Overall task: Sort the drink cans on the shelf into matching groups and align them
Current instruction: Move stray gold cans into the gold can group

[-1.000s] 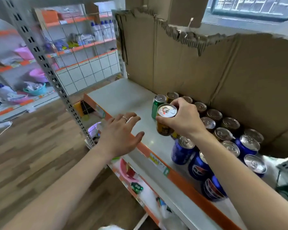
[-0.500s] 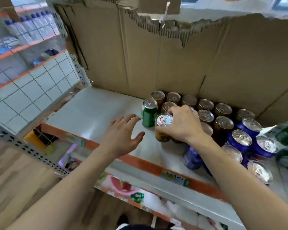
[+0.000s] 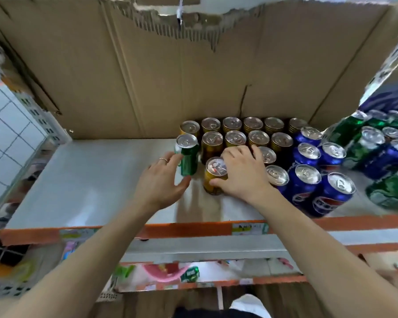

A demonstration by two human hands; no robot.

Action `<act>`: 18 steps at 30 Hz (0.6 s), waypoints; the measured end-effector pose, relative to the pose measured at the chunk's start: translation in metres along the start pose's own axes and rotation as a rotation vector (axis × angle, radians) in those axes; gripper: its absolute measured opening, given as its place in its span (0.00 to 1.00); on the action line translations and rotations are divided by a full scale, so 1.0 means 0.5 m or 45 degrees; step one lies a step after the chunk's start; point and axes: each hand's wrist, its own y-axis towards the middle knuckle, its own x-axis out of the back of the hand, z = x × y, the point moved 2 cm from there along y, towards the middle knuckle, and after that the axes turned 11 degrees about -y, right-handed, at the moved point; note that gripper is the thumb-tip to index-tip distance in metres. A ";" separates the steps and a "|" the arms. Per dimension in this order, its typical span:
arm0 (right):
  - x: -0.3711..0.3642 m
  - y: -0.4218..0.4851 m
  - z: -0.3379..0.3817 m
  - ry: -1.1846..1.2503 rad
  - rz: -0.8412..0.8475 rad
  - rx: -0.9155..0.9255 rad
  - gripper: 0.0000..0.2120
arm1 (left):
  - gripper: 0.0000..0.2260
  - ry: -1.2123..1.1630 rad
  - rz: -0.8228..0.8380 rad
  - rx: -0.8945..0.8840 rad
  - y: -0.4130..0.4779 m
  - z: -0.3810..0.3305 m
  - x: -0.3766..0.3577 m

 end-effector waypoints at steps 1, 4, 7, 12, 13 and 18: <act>0.004 -0.007 -0.004 0.022 -0.014 -0.020 0.35 | 0.25 -0.030 -0.035 -0.003 0.006 0.000 0.002; 0.024 -0.036 -0.033 0.107 -0.107 -0.125 0.31 | 0.22 -0.187 -0.125 0.051 0.028 0.006 0.009; 0.047 -0.078 -0.088 0.171 -0.102 -0.242 0.30 | 0.28 -0.309 -0.119 0.081 0.056 0.009 0.011; 0.054 -0.132 -0.164 0.101 0.200 -0.341 0.38 | 0.36 -0.661 -0.056 0.290 0.101 0.018 0.002; 0.048 -0.139 -0.168 0.094 0.249 -0.339 0.39 | 0.36 -0.734 -0.033 0.328 0.106 0.016 -0.003; 0.022 -0.154 -0.169 0.048 0.251 -0.349 0.32 | 0.32 -0.950 0.011 0.428 0.115 0.019 -0.020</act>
